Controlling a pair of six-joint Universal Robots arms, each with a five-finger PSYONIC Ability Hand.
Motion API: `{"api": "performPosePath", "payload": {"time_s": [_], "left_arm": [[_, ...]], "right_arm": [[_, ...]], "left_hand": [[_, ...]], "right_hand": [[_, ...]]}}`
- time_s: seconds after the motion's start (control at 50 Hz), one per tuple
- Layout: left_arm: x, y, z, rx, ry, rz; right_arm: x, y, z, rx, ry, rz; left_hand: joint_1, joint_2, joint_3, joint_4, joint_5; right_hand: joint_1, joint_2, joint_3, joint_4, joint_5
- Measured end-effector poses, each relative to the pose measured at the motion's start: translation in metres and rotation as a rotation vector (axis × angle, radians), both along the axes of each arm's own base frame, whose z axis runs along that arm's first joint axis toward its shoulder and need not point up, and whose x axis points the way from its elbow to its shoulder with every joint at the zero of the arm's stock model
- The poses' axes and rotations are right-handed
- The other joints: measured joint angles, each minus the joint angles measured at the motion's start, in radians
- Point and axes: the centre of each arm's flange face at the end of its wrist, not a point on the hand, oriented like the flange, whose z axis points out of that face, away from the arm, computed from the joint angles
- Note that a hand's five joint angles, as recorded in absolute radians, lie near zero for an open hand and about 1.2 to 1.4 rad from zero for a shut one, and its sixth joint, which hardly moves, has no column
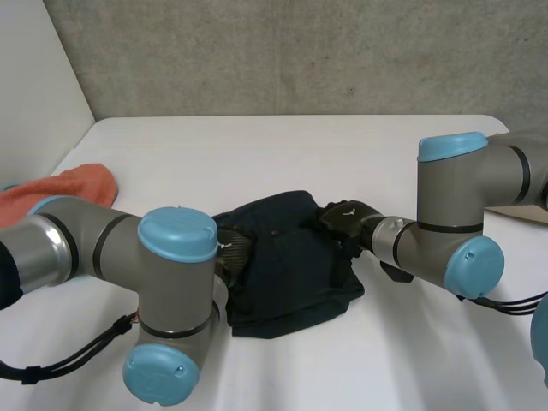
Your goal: Fold the laundry.
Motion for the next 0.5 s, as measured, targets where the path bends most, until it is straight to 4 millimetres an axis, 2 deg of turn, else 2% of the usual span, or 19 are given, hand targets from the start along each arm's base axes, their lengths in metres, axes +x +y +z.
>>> {"api": "performPosePath", "payload": {"time_s": [0.1, 0.26, 0.34, 0.38, 0.4, 0.42, 0.5], "left_arm": [[0.004, -0.007, 0.008, -0.007, 0.006, 0.014], [0.001, -0.017, 0.078, -0.145, 0.134, -0.009], [-0.004, -0.020, 0.112, -0.209, 0.214, -0.079], [-0.007, -0.021, 0.132, -0.239, 0.262, -0.147], [-0.007, -0.021, 0.132, -0.239, 0.262, -0.147], [-0.010, -0.021, 0.147, -0.251, 0.298, -0.227], [-0.015, -0.020, 0.164, -0.232, 0.337, -0.376]], "right_arm": [[-0.006, -0.001, 0.012, -0.093, 0.074, -0.009], [-0.009, 0.012, 0.054, -0.305, 0.044, -0.026], [-0.003, 0.037, 0.065, -0.402, -0.012, 0.003], [0.000, 0.057, 0.064, -0.439, -0.040, 0.032], [0.000, 0.057, 0.064, -0.439, -0.040, 0.032], [0.002, 0.078, 0.056, -0.451, -0.054, 0.064], [0.001, 0.107, 0.032, -0.432, -0.048, 0.103]], "left_hand": [[0.000, 0.000, -0.003, 0.000, 0.000], [0.000, 0.000, -0.003, 0.000, -0.001], [0.000, 0.000, -0.003, 0.000, -0.001], [0.001, 0.000, -0.003, 0.000, -0.001], [0.001, 0.000, -0.003, 0.000, -0.001], [0.002, 0.000, -0.003, 0.000, -0.001], [0.003, 0.000, -0.003, 0.000, -0.001]], "right_hand": [[-0.015, -0.009, 0.000, 0.000, 0.000], [-0.015, -0.009, 0.000, 0.000, 0.000], [-0.015, -0.009, 0.000, 0.000, 0.000], [-0.015, -0.009, 0.000, 0.000, 0.000], [-0.015, -0.009, 0.000, 0.000, 0.000], [-0.015, -0.009, 0.000, 0.000, 0.000], [-0.015, -0.009, 0.000, 0.000, 0.000]]}}
